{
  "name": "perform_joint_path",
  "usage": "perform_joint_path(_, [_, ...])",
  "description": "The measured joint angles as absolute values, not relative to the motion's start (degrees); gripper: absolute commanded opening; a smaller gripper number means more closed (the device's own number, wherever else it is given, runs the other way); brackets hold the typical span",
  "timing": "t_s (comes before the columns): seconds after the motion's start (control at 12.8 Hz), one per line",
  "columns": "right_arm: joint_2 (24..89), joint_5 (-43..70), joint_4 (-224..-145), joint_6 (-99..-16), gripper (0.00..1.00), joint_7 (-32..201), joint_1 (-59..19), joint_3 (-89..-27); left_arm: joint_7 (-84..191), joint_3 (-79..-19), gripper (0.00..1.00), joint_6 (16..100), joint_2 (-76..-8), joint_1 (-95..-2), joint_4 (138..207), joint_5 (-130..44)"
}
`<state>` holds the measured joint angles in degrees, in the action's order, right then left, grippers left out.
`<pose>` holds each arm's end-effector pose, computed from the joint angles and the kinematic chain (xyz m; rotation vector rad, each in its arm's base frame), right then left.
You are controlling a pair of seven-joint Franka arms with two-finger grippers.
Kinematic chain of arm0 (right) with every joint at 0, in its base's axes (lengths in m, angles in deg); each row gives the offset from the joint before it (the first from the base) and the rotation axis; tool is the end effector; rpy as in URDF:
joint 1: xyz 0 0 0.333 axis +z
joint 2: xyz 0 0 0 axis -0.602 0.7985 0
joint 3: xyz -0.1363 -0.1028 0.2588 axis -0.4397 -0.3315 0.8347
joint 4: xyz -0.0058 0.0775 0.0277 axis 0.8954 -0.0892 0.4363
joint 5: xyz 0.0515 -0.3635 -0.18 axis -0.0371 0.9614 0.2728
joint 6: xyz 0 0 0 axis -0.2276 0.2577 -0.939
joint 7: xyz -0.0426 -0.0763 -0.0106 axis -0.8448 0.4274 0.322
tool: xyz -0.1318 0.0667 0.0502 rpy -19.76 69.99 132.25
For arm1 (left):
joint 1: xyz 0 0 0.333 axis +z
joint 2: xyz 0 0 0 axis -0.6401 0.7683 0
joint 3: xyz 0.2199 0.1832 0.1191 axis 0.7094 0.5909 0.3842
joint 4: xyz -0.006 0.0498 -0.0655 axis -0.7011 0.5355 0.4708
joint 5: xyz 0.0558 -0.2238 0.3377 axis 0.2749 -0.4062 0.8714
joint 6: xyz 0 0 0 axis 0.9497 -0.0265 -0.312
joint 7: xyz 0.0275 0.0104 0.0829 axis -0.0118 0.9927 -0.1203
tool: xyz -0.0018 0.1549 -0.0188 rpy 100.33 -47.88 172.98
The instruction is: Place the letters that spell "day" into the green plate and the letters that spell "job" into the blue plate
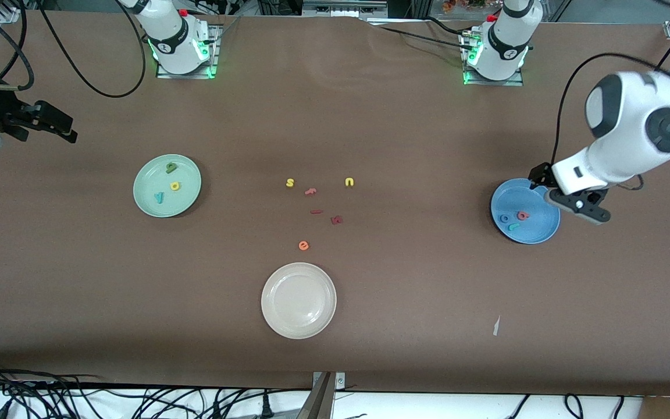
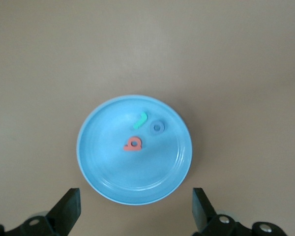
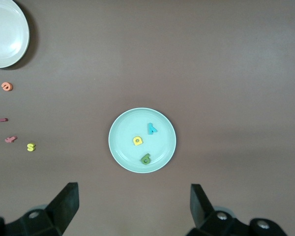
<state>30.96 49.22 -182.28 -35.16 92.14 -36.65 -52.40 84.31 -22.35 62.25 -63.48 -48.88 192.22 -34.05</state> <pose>0.5599 0.0068 0.5425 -3.1196 0.0585 0.0270 0.5682 -0.0075 0.3299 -3.0589 0.6840 0.0428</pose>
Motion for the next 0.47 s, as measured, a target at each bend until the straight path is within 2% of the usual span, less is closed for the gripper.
perform_joint_path(0.16, [30.96, 49.22, -182.28, -35.16, 1.0, 92.14, -36.64, -52.4, 81.49, -23.95, 1.0, 58.61, -67.02, -48.96, 189.31, -34.05])
perform_joint_path(0.47, [30.97, 49.22, -182.28, -35.16, 1.0, 92.14, -36.64, -52.39, 78.36, -26.0, 1.0, 43.87, -67.9, -49.15, 176.23, -34.05])
